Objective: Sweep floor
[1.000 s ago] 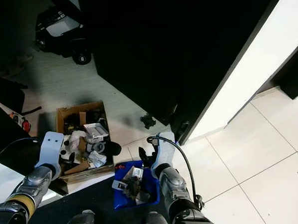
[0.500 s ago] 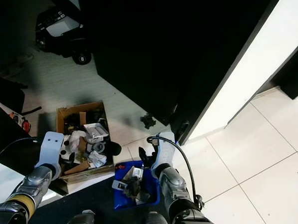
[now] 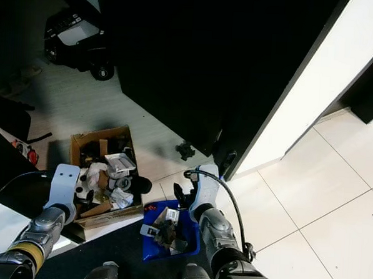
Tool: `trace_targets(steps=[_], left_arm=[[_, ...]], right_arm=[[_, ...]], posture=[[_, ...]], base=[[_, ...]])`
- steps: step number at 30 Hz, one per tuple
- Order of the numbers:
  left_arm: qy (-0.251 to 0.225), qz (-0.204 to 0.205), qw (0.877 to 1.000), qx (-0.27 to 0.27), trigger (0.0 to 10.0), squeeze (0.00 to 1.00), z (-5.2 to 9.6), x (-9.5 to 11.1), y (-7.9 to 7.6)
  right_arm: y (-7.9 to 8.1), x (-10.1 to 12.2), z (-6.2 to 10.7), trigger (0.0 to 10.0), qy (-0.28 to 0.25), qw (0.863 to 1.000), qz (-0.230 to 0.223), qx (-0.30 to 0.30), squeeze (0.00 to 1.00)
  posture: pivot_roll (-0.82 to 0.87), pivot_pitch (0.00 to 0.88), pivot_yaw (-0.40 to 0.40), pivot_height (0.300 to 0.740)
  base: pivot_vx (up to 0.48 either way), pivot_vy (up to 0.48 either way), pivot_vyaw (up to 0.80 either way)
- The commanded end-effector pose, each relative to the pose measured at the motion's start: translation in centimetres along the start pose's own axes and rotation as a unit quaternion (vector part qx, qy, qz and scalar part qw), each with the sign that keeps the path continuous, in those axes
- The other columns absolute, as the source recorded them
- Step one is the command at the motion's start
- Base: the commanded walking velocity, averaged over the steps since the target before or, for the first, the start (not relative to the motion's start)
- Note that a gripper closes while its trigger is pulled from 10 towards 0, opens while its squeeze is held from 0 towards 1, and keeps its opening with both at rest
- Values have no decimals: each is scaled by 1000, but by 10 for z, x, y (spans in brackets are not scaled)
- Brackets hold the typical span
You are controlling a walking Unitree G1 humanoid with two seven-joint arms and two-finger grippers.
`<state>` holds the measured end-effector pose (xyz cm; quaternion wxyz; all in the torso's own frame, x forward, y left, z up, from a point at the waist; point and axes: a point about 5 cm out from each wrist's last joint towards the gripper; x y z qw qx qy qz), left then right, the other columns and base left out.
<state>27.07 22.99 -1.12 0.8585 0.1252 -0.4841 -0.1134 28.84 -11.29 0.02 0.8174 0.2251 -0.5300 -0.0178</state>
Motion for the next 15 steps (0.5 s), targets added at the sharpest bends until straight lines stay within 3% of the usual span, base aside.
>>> trace_targets(steps=[1,15], left_arm=[[15,4,1000,-7,10000,0,2,-7,-5],[15,4,1000,-7,10000,0,2,-7,-5]], right_arm=[[-3,-6,2,10000,11,1000,-10,-10,0],[-3,-6,2,10000,11,1000,-9,-10,0]], posture=[[-88,111,5,740],[-87,112,5,740]], base=[[0,0,0],[0,0,0]])
Point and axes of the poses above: a point about 5 cm out from each wrist's last joint towards the gripper, its own z axis pointing back from the gripper into the wrist, its own x axis along the axis of the wrist's last joint, y = z × x, and after that the axes turned 10 degrees about -z, right-handed
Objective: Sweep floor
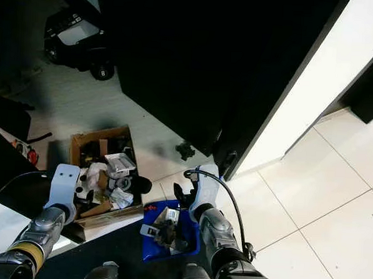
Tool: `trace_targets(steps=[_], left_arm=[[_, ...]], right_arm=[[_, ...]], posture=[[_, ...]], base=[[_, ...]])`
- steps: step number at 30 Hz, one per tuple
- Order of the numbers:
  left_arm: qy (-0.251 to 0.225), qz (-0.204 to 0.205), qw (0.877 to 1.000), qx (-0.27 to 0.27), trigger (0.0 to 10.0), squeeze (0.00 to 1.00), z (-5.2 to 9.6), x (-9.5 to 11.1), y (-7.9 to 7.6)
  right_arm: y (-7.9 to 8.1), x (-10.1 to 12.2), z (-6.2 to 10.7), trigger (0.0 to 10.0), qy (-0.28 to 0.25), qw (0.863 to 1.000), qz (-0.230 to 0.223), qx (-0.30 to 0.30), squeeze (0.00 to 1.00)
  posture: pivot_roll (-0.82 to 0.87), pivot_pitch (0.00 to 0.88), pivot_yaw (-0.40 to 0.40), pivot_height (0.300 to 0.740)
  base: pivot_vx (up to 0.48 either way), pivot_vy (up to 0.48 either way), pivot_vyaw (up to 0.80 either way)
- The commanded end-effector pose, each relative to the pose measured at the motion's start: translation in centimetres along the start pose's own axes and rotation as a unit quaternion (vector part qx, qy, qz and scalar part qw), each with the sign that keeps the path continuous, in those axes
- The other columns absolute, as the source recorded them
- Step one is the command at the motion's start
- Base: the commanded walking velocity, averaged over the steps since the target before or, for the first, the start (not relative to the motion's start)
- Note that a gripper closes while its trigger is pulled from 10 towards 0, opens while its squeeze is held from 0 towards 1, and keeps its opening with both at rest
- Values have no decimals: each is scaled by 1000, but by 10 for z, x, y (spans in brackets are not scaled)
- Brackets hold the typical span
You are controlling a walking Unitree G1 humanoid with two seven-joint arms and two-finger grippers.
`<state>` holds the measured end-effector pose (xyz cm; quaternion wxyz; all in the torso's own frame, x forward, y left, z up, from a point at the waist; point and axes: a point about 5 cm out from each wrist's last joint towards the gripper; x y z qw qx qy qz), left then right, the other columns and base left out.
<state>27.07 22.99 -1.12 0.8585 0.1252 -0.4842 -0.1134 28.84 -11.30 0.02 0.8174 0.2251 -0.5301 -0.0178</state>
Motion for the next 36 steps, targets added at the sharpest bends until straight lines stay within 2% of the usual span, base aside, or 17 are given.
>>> trace_targets(steps=[1,36], left_arm=[[15,4,1000,-7,10000,0,2,-7,-5],[15,4,1000,-8,10000,0,3,-8,-5]], right_arm=[[-3,-6,2,10000,11,1000,-9,-10,0],[-3,-7,3,10000,13,1000,-10,-8,0]], posture=[[-87,112,5,740],[-87,112,4,740]], base=[[0,0,0],[0,0,0]])
Point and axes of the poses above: a point about 5 cm out from each wrist's last joint towards the gripper, its own z axis pointing back from the gripper into the wrist, its own x axis along the axis of the wrist's last joint, y = z × x, and after that the axes turned 10 degrees about -z, right-handed
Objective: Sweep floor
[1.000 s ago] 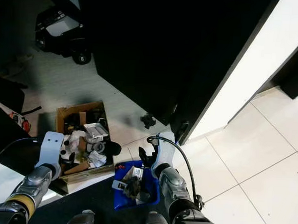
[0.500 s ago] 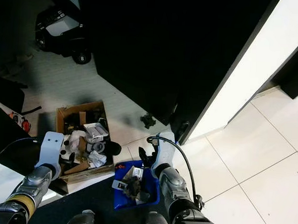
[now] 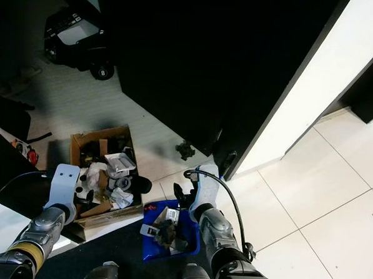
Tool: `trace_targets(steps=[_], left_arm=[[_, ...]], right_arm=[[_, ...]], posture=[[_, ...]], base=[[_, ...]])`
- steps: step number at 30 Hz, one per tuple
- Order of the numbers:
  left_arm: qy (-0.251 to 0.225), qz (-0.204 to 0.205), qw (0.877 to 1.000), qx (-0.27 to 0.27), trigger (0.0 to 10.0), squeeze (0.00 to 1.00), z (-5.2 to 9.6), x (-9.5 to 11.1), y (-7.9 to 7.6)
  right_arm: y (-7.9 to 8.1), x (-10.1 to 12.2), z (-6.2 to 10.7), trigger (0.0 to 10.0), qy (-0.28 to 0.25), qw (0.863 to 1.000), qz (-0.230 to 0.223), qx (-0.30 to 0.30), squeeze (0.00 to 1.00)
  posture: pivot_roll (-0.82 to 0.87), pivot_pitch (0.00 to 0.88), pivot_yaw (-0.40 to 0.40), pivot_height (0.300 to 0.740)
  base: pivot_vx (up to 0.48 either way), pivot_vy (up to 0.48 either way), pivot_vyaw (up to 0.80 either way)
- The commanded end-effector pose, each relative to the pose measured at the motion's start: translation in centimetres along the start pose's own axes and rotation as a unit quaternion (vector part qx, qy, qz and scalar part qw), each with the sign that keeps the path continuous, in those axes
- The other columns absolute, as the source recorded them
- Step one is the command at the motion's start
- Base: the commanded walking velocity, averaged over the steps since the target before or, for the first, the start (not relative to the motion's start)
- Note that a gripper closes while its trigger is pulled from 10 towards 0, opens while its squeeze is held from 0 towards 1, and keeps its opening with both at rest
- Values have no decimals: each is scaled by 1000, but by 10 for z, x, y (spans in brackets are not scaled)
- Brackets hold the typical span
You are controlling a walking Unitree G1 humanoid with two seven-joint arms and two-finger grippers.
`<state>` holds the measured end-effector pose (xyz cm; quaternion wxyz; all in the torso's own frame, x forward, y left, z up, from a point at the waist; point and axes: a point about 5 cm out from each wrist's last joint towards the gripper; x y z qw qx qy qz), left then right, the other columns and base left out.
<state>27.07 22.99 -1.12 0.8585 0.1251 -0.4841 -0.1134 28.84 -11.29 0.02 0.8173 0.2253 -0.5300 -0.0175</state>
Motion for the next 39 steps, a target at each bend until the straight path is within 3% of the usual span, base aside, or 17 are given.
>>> trace_targets(steps=[1,39], left_arm=[[15,4,1000,-8,10000,0,3,-8,-5],[14,5,1000,-8,10000,0,2,-7,-6]], right_arm=[[-3,-7,3,10000,12,1000,-10,-8,0],[-4,-6,3,10000,11,1000,-10,-10,0]], posture=[[-87,112,4,740],[-87,112,4,740]], base=[[0,0,0],[0,0,0]])
Point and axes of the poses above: a point about 5 cm out from each wrist's last joint towards the gripper, its own z axis pointing back from the gripper into the wrist, its own x axis along the axis of the wrist's last joint, y = z × x, and after that the axes turned 10 degrees about -z, right-handed
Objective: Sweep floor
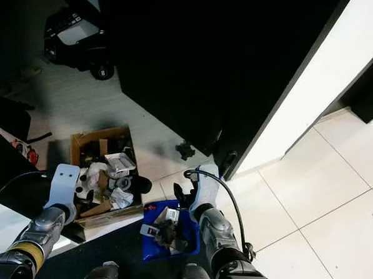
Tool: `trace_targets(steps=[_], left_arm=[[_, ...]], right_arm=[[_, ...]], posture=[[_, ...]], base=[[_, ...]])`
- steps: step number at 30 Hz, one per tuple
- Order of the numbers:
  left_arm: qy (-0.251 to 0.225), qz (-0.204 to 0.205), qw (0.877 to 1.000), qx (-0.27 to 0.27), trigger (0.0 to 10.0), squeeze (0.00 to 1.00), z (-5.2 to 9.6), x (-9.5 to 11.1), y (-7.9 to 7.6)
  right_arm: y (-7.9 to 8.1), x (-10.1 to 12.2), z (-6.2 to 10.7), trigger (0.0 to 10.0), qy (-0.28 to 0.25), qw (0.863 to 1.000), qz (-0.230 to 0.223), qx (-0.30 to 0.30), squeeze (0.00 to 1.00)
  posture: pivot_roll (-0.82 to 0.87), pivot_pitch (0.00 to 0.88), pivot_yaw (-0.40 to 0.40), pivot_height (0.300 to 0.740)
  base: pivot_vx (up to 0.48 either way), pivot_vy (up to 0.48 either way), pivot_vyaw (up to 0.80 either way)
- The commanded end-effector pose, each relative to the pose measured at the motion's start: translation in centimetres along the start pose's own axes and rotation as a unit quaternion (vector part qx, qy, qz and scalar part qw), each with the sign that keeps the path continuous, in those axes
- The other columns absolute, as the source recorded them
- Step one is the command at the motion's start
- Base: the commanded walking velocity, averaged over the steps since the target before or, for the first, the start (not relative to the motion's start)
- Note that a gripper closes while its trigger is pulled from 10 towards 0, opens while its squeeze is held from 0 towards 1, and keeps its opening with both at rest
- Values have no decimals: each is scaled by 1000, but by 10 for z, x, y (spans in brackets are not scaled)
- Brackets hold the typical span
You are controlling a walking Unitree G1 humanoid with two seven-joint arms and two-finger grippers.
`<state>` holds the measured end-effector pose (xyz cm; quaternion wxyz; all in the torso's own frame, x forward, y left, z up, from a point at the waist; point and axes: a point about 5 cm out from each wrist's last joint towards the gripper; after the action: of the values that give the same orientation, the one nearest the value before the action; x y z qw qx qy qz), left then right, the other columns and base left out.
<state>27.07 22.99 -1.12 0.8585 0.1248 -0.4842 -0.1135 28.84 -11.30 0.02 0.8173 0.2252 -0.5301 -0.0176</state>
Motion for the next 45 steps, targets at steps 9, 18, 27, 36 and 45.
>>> trace_targets(steps=[9,18,27,36,45], left_arm=[[15,5,1000,-8,10000,0,2,-7,-6],[15,4,1000,-8,10000,0,2,-7,-6],[14,5,1000,-8,10000,0,2,-6,-6],[13,5,1000,-8,10000,0,2,-7,-6],[16,6,1000,-8,10000,0,3,-10,-6]], right_arm=[[-4,-6,3,10000,11,1000,-10,-10,0],[-3,-5,2,10000,11,1000,-10,-10,0],[-3,-5,2,10000,11,1000,-10,-10,0],[-3,-6,3,10000,10,1000,-10,-9,0],[-4,-8,4,10000,14,1000,-12,-13,0]], posture=[[-87,113,3,740],[-87,113,3,740],[-86,113,2,740],[-83,100,6,740],[-82,69,9,740]], base=[[0,0,0],[0,0,0],[0,0,0],[0,0,0],[0,0,0]])
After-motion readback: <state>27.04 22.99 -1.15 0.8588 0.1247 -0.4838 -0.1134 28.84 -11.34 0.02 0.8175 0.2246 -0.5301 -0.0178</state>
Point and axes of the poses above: a point about 5 cm out from each wrist's last joint towards the gripper, its own z axis pointing back from the gripper into the wrist, its own x axis along the axis of the wrist's last joint, y = z × x, and after that the axes turned 10 degrees about -z, right-handed
